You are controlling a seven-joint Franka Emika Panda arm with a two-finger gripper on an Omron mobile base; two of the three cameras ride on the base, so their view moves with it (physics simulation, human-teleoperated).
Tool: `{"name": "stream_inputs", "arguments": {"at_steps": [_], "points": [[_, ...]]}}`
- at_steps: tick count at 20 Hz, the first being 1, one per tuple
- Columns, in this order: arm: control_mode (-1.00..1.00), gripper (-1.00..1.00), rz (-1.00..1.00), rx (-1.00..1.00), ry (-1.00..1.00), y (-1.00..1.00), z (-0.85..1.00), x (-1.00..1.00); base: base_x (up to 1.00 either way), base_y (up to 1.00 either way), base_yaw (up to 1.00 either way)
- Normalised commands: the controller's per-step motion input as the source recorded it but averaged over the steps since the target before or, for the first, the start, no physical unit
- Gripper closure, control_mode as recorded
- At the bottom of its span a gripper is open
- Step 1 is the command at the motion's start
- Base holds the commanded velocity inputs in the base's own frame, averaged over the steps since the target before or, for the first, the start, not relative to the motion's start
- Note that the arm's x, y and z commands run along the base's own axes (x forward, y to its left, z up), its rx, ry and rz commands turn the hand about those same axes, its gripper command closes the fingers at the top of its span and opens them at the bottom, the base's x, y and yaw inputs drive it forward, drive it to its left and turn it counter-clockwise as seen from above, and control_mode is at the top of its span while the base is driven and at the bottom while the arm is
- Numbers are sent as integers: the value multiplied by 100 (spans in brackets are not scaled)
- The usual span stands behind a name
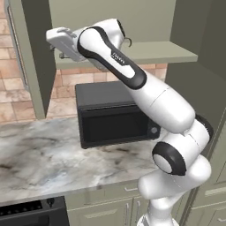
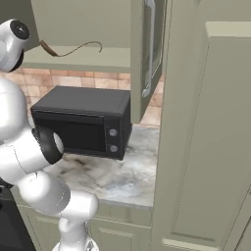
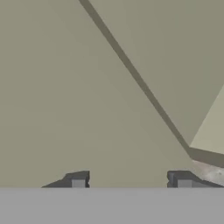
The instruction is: Open the cabinet and move the ladle to the pot. Then close the cabinet.
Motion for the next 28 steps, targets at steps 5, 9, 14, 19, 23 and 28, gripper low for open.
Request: {"name": "stream_inputs", "arguments": {"at_steps": [5, 9, 14, 19, 23, 28], "points": [[-100, -100, -10, 0, -8, 66, -7, 1, 0, 0, 0], [-100, -100, -2, 0, 0, 4, 0, 6, 0, 0, 0], [-100, -100, 2, 0, 0, -18, 37, -1, 0, 0, 0], [-100, -100, 0, 1, 5, -45, 46, 2, 0, 0, 0], [-100, -100, -1, 0, 3, -39, 16, -2, 0, 0, 0], [-100, -100, -9, 0, -9, -21, -9, -19, 0, 0, 0]]}}
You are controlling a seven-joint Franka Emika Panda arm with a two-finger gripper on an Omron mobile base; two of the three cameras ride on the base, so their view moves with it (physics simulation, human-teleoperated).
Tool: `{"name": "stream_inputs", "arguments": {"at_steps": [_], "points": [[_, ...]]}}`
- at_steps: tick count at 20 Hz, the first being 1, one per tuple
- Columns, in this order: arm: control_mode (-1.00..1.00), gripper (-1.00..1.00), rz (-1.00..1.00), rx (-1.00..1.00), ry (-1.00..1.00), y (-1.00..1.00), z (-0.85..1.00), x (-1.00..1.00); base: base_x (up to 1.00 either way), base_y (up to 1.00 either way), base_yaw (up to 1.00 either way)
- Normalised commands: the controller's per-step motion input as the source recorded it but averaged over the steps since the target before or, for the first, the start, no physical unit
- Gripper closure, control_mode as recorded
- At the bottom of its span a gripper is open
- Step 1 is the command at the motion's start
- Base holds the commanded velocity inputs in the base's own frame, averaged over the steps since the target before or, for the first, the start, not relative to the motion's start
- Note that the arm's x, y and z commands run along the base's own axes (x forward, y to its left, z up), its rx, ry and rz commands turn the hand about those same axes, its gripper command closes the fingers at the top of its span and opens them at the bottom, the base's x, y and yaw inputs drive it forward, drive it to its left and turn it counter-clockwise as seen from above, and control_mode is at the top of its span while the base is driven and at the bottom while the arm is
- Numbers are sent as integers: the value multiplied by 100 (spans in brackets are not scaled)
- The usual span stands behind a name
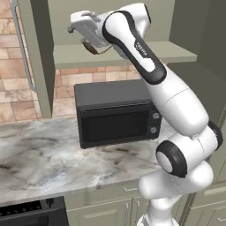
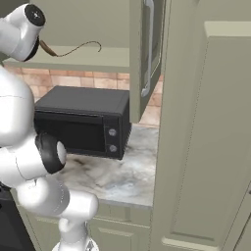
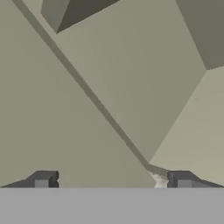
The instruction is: Open the cabinet and move the ladle to the pot. Then close the cabinet.
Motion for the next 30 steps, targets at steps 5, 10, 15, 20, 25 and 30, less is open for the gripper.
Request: {"name": "stream_inputs", "arguments": {"at_steps": [5, 10, 15, 20, 25, 30], "points": [[-100, -100, -21, 1, -8, -14, -5, -10, 0, 0, 0], [-100, -100, -29, 9, 0, -16, 0, -2, 0, 0, 0], [-100, -100, -24, 19, 4, -16, 1, 0, 0, 0, 0], [-100, -100, -22, 15, 3, -33, 0, 0, 0, 0, 0], [-100, -100, -15, 3, 1, -27, 5, 3, 0, 0, 0], [-100, -100, -9, 1, 13, -26, 33, 3, 0, 0, 0]]}}
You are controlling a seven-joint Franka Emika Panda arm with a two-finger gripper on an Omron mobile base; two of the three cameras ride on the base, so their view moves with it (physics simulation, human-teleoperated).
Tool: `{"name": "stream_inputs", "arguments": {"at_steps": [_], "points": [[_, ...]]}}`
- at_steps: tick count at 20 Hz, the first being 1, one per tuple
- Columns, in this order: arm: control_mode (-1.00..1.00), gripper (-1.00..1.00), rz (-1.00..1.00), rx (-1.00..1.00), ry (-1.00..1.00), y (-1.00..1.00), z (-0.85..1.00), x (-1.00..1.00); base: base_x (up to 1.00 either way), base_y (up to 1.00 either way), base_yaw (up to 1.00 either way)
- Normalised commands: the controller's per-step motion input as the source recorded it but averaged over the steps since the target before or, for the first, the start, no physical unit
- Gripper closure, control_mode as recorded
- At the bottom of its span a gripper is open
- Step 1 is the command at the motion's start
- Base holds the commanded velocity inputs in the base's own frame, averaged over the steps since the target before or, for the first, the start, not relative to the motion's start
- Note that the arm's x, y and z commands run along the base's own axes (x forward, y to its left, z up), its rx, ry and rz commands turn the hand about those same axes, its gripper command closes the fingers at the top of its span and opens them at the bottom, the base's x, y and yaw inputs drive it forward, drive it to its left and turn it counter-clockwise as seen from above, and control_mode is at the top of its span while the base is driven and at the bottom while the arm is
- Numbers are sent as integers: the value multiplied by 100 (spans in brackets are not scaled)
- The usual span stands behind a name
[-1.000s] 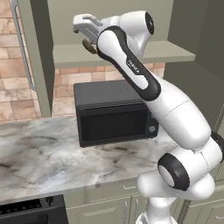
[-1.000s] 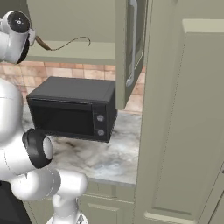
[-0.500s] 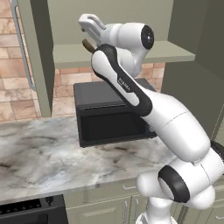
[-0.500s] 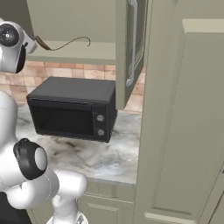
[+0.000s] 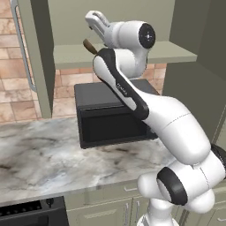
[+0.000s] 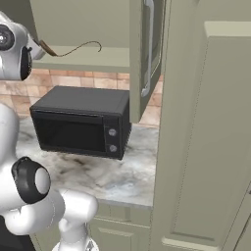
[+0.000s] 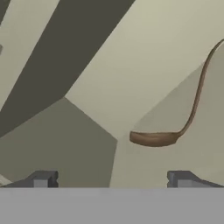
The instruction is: Open the cabinet and move the ladle to the pot. Then close the cabinet.
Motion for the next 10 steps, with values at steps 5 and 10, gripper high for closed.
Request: {"name": "stream_inputs", "arguments": {"at_steps": [5, 10], "points": [[-100, -100, -3, 4, 22, -41, 19, 4, 0, 0, 0], [-100, -100, 0, 2, 6, -36, 0, 0, 0, 0, 0]]}}
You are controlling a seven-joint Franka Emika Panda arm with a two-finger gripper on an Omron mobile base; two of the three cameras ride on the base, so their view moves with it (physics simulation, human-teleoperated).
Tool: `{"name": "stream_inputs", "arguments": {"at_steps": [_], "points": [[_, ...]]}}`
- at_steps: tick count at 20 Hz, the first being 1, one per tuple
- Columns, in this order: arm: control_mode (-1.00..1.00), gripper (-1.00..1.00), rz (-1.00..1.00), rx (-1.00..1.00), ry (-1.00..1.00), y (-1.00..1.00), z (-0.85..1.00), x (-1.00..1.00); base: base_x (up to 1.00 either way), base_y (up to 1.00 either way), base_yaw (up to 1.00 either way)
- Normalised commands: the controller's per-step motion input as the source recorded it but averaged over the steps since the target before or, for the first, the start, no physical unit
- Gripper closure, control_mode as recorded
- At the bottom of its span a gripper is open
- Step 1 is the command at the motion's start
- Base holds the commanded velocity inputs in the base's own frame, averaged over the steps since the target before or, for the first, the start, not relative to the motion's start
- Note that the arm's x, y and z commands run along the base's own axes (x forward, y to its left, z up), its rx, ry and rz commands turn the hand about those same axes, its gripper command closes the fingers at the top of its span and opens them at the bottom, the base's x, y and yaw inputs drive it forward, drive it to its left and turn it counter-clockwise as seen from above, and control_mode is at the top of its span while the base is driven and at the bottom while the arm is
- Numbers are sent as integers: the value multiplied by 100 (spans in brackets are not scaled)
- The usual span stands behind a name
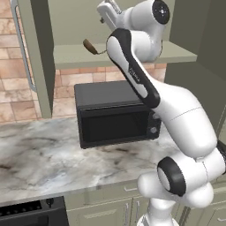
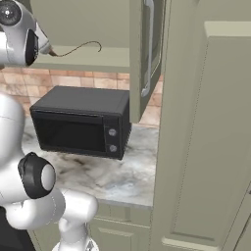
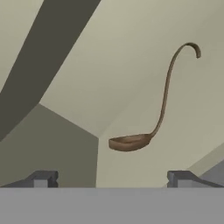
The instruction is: Open the cabinet and move the ladle to the pot. Then close the cabinet.
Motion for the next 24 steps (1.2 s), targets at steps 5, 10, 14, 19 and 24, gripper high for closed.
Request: {"name": "stream_inputs", "arguments": {"at_steps": [5, 10, 14, 19, 24], "points": [[-100, -100, 0, 0, 0, -28, -2, 0, 0, 0, 0], [-100, -100, 0, 0, 0, -25, -11, 0, 0, 0, 0], [-100, -100, 0, 0, 0, -21, -16, 0, 0, 0, 0], [-100, -100, 0, 0, 0, -19, -11, 2, 0, 0, 0], [-100, -100, 0, 0, 0, -17, -17, 10, 0, 0, 0]]}}
